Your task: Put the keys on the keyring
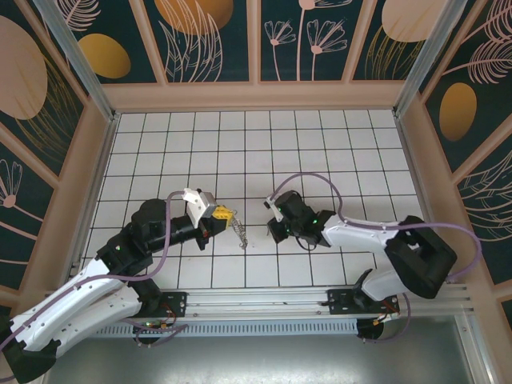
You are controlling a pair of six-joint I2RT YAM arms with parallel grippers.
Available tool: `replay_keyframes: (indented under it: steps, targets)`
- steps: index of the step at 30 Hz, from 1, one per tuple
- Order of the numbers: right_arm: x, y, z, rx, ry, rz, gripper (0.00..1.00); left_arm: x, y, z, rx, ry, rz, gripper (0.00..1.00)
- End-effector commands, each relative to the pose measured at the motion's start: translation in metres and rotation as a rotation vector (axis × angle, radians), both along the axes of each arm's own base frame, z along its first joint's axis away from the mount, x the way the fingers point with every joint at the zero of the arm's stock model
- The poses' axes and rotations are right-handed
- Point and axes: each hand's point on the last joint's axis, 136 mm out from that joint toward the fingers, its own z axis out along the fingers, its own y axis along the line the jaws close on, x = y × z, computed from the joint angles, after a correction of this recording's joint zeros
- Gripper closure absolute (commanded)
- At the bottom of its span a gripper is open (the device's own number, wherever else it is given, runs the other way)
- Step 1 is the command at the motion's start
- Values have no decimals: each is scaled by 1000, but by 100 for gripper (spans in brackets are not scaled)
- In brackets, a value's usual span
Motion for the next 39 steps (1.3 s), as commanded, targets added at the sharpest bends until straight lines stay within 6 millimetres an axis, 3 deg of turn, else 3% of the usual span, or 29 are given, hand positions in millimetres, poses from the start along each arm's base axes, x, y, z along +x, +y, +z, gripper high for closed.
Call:
replay_keyframes:
  steps: [1, 4, 11, 16, 21, 31, 39]
  targets:
    - [13, 11, -8, 50, -50, -62, 100, -3, -1, 22, -65, -33, -14, 100]
    - [11, 14, -16, 51, -41, -49, 94, -2, 1, 25, -68, -42, -4, 100]
    - [8, 13, 11, 95, -86, -41, 74, -1, 0, 22, -60, -38, -2, 100]
    - [18, 6, 31, 49, -53, -47, 71, 0, -1, 20, -54, -34, -2, 100]
    - [28, 4, 40, 10, 89, 5, 75, 0, 1, 19, -56, -27, 8, 100]
    - [9, 17, 20, -164, 350, 167, 77, 15, 12, 7, -9, -6, 120, 100]
    - [3, 17, 6, -253, 430, 197, 76, 21, 16, 7, 0, -16, 158, 100]
